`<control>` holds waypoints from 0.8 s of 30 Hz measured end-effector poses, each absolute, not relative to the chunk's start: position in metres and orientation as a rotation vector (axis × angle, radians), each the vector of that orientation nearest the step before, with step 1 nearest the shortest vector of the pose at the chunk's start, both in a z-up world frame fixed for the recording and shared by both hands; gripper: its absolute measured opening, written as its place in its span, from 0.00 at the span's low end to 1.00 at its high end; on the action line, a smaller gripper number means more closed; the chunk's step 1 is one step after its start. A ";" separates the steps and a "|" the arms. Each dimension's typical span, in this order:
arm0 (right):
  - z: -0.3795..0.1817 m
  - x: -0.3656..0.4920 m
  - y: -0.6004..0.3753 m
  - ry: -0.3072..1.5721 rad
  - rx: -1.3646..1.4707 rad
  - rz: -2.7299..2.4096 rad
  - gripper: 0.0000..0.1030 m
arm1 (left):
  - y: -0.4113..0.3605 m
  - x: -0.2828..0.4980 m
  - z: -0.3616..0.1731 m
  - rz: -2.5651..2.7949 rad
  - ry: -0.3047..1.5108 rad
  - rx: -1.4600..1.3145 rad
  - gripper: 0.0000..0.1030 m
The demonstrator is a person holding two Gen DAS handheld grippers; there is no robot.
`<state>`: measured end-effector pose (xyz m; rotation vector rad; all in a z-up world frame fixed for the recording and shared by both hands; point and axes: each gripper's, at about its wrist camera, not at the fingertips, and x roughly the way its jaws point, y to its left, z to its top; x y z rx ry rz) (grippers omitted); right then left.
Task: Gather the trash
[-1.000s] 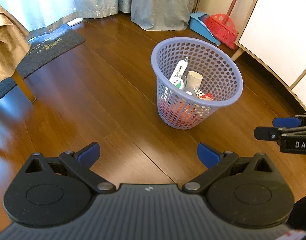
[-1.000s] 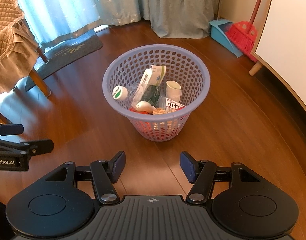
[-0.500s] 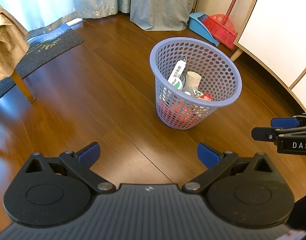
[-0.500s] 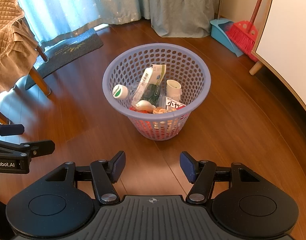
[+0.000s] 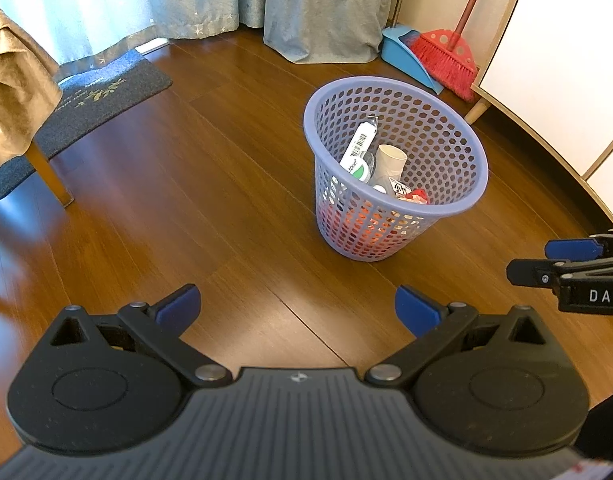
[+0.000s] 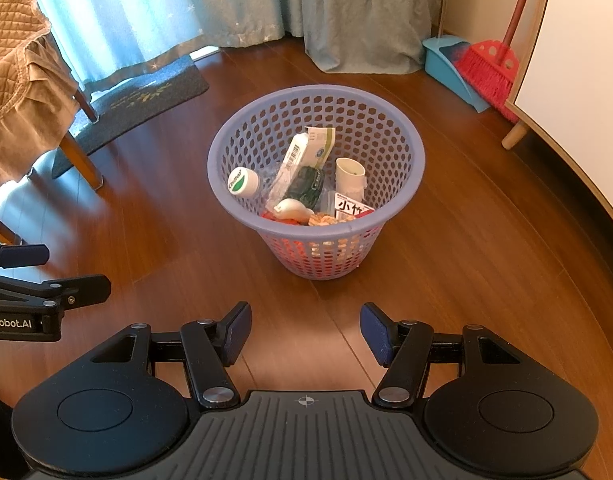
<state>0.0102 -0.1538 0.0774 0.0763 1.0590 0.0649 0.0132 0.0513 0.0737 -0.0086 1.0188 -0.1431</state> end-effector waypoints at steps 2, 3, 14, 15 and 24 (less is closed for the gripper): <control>0.077 0.010 -0.154 1.059 0.076 0.067 0.56 | 0.051 0.013 0.074 -0.140 1.020 -0.009 0.99; 0.077 0.010 -0.153 1.059 0.077 0.068 0.56 | 0.051 0.013 0.073 -0.139 1.021 -0.010 0.99; 0.077 0.010 -0.152 1.058 0.075 0.072 0.56 | 0.052 0.015 0.074 -0.141 1.017 -0.012 0.99; 0.077 0.010 -0.152 1.058 0.075 0.073 0.56 | 0.052 0.015 0.074 -0.142 1.016 -0.011 0.99; 0.075 0.009 -0.150 1.060 0.073 0.077 0.56 | 0.053 0.014 0.075 -0.145 1.012 -0.021 0.99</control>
